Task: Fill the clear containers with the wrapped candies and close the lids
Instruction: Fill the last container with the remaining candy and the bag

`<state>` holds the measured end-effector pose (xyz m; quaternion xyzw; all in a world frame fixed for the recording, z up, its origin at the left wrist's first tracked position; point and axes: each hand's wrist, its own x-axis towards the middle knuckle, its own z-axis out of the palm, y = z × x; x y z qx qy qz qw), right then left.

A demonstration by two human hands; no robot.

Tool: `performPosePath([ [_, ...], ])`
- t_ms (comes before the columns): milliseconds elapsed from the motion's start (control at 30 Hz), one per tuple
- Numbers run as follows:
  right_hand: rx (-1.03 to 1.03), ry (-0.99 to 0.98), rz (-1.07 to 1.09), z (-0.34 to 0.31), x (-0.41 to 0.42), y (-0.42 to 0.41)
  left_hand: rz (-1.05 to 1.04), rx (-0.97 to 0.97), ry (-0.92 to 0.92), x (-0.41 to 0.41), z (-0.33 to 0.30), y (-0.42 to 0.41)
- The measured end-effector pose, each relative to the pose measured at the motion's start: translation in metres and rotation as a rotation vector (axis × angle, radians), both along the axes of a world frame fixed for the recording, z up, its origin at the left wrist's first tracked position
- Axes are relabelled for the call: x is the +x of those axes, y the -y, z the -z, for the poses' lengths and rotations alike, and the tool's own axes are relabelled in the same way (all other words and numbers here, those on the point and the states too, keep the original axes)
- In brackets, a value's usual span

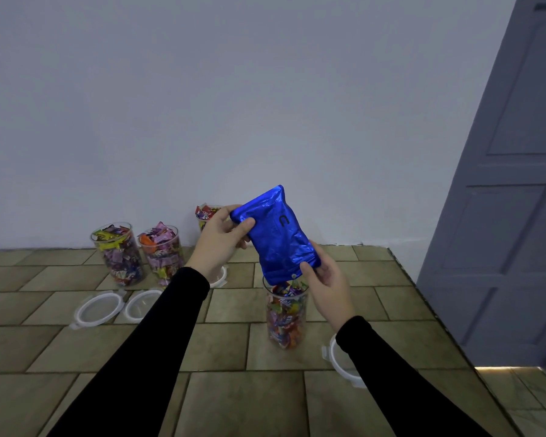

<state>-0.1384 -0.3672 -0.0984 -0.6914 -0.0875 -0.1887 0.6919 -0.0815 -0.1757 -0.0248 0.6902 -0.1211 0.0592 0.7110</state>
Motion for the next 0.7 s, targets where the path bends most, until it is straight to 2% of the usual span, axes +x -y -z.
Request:
performPosePath([
  [267, 0.010, 0.004, 0.020, -0.005, -0.005, -0.001, -0.032, 0.024, 0.012, -0.002, 0.000, -0.006],
  [500, 0.072, 0.111, 0.041, -0.014, -0.011, -0.005, -0.030, -0.153, -0.030, -0.007, -0.015, -0.008],
  [567, 0.025, 0.178, 0.065, -0.018, -0.012, -0.006, -0.059, -0.151, -0.086, -0.008, -0.022, -0.007],
  [700, -0.256, 0.406, 0.200, -0.020, -0.010, -0.004, -0.045, -0.122, -0.273, -0.012, -0.026, -0.011],
])
